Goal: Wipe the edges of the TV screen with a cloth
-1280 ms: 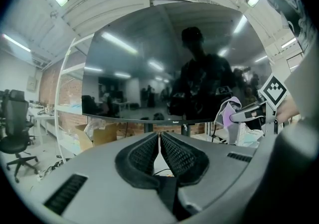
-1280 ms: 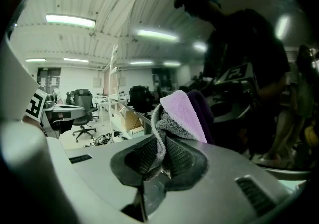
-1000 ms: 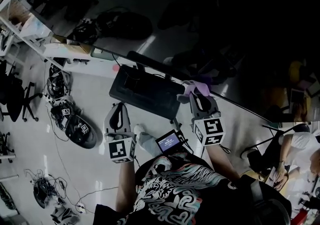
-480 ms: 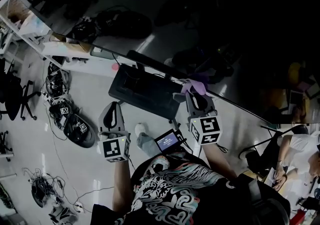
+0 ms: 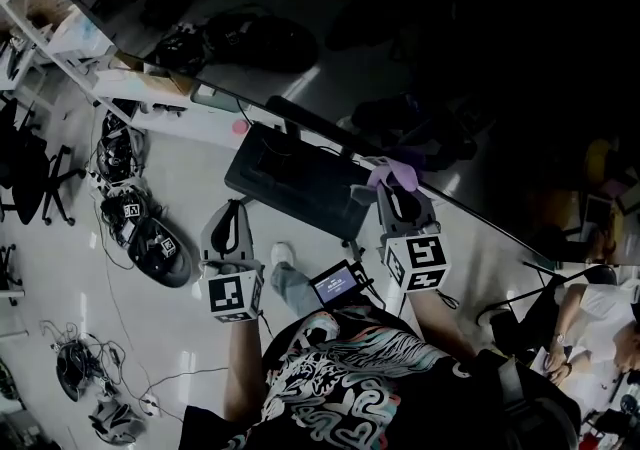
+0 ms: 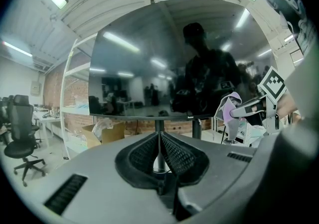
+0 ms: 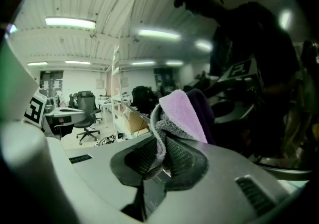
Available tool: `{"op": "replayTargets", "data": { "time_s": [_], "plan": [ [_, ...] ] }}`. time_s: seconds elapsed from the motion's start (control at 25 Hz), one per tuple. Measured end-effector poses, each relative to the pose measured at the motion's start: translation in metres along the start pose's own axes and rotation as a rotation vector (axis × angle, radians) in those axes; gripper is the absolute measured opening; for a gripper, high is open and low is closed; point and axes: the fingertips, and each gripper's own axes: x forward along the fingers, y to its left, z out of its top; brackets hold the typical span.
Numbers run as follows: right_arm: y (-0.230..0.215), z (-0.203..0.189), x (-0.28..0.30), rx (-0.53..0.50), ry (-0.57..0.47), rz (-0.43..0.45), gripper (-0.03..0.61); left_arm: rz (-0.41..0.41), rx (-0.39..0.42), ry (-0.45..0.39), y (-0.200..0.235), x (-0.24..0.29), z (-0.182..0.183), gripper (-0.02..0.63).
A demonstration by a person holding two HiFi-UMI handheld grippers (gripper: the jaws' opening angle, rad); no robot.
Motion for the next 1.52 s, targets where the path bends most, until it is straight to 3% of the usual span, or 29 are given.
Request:
{"op": "replayTargets", "data": {
  "time_s": [0.72, 1.52],
  "plan": [
    [0.021, 0.009, 0.031, 0.026, 0.014, 0.003, 0.069, -0.013, 0.009, -0.004, 0.023, 0.026, -0.001, 0.026],
    [0.063, 0.025, 0.079, 0.034, 0.058, -0.001, 0.069, 0.003, -0.030, -0.017, 0.088, 0.037, -0.006, 0.026]
  ]
}}
